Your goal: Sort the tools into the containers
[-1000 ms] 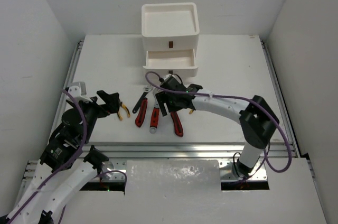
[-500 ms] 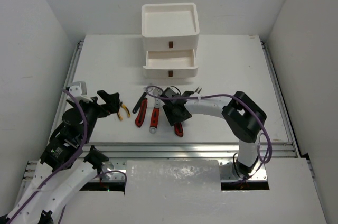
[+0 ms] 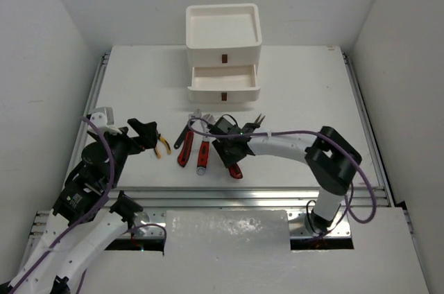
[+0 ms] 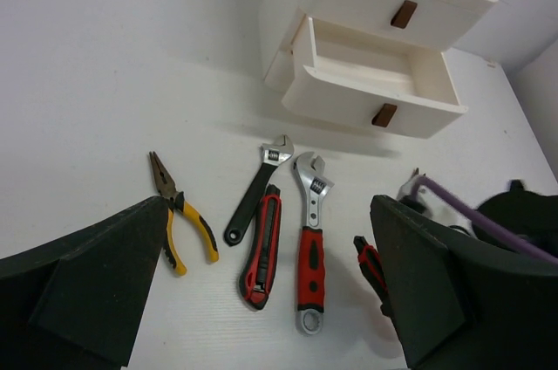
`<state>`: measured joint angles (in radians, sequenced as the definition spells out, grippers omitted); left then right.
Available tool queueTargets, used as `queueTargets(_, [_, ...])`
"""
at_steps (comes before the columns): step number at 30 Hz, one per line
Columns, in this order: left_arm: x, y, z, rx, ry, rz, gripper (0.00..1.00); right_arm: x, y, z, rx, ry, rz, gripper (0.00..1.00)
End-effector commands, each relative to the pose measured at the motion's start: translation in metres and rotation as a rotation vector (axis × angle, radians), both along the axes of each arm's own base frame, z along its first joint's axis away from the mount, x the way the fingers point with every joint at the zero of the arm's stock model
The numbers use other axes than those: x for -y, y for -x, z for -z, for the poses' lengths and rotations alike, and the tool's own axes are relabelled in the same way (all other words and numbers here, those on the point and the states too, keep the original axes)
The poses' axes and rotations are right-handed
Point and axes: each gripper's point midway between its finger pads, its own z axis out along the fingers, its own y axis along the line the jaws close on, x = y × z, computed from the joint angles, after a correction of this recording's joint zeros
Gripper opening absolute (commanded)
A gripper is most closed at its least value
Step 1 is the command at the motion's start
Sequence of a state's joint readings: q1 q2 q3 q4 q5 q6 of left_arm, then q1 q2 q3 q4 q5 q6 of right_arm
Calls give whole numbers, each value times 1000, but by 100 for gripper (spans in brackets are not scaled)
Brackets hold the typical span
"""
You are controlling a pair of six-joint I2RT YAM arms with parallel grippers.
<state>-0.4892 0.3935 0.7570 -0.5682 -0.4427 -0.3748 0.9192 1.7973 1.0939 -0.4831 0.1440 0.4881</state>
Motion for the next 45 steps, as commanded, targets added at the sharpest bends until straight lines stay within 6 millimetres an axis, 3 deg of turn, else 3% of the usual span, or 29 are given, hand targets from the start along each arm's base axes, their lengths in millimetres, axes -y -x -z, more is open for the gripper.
queueTargets(1, [-1,-1,-8,33,19,-7,100,-40,-11,-84,197,-197,-177,14])
queueTargets(4, [-1,-1,-8,33,19,-8,100,-47,-35,-139,414,-247,-281,11])
queueTargets(8, [-2,-1,-9,35,20,-13,100,-52,-81,-194,726,-91,-491,14])
queueTargets(10, [-3,-1,-8,34,20,-18,100,-55,-115,-217,846,3,-490,22])
queueTargets(11, [-3,-1,-8,32,19,-19,100,-62,-130,-246,905,23,-528,24])
queueTargets(12, [-3,-1,-8,32,19,-19,100,-62,-140,-247,890,43,-560,25])
queueTargets(13, [-3,-1,-8,31,20,-21,100,-68,-151,-233,863,75,-594,23])
queueTargets(14, [-4,-1,-9,33,20,-23,100,-71,-165,-250,912,90,-615,21])
queueTargets(16, [-4,0,-9,34,22,-25,100,-66,-196,-241,911,120,-624,13])
queueTargets(17, [-5,0,-9,37,24,-26,100,-66,-210,-256,955,130,-621,11])
queueTargets(18, [-4,0,-10,39,25,-23,100,-56,-228,-257,961,147,-600,11])
queueTargets(19, [-5,0,-10,41,25,-23,100,-58,-239,-242,936,155,-621,11])
queueTargets(20, [-4,0,-10,39,23,-19,100,-52,-252,-252,953,172,-625,11])
queueTargets(24, [-3,1,-11,43,25,-12,100,-48,-281,-231,946,261,-672,13])
queueTargets(26, [-3,1,-11,45,26,-13,100,-42,-293,-223,925,288,-665,21])
queueTargets(28, [-4,2,-13,52,30,-12,100,-36,-300,-219,910,311,-639,38])
queueTargets(31, [-4,2,-13,56,30,-11,100,-32,-294,-214,885,290,-615,58])
queueTargets(32, [-4,2,-13,56,30,-11,100,-32,-292,-217,894,278,-600,68])
queueTargets(33, [-4,2,-13,55,30,-11,100,-33,-287,-236,927,238,-565,78])
queueTargets(35, [-3,1,-13,52,28,-11,100,-37,-280,-253,951,188,-528,89])
queueTargets(37, [-3,1,-12,48,26,-10,100,-41,-268,-284,972,104,-441,93])
queueTargets(38, [-2,0,-11,44,24,-10,100,-55,-254,-290,967,58,-434,94])
queueTargets(39, [-2,0,-11,43,24,-10,100,-56,-243,-299,951,6,-363,98])
queueTargets(41, [-3,0,-11,43,23,-13,100,-73,-214,-291,908,-61,-314,99])
queueTargets(42, [-3,0,-10,40,23,-15,100,-76,-201,-292,860,-163,-193,99])
queueTargets(45, [-6,0,-11,40,26,-31,100,-87,-165,-245,642,-301,-49,99])
